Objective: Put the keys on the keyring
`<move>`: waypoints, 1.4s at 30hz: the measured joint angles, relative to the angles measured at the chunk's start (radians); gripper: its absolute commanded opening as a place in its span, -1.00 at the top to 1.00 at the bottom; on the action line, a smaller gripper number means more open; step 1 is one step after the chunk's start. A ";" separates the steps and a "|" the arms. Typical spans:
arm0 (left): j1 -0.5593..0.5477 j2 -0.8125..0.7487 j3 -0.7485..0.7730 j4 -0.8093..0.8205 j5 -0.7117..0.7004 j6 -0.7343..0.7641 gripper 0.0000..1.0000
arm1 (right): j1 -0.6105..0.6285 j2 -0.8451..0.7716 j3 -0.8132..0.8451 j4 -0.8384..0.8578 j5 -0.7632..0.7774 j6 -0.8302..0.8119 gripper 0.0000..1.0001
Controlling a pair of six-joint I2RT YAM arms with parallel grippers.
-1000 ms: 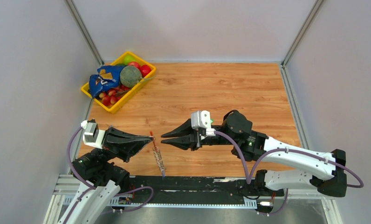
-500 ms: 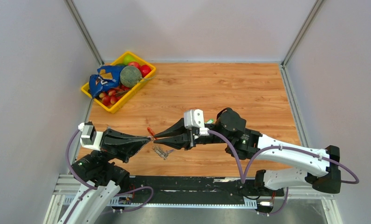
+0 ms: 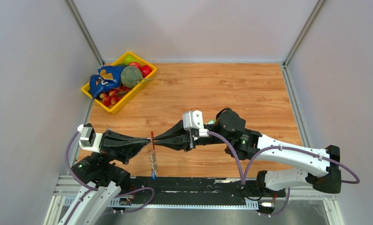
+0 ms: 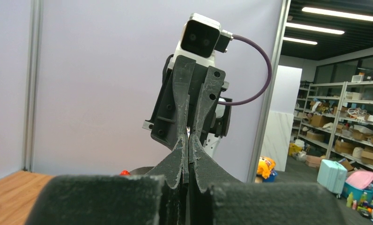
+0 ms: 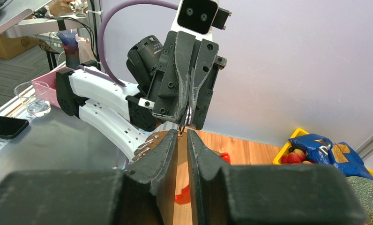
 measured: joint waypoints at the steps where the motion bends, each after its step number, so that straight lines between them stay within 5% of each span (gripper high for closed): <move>1: 0.000 0.000 0.000 0.005 0.000 -0.003 0.99 | 0.000 0.001 0.002 -0.001 0.000 0.000 0.66; 15: 0.000 0.004 -0.009 0.058 -0.015 -0.024 0.99 | 0.005 0.031 0.036 0.000 -0.015 0.000 0.69; 20: 0.000 0.006 -0.016 0.077 -0.018 -0.028 0.99 | 0.007 0.039 0.043 -0.002 -0.021 0.000 0.98; 29: 0.000 0.007 -0.018 0.091 -0.022 -0.032 0.97 | 0.013 0.044 0.050 -0.003 -0.030 0.000 1.00; 38: 0.000 0.002 0.019 -0.070 -0.002 -0.014 0.04 | 0.013 0.034 0.081 -0.122 0.035 0.004 1.00; 42: 0.000 0.000 0.098 -0.246 0.045 0.023 -0.11 | 0.013 0.017 0.105 -0.217 0.085 0.012 1.00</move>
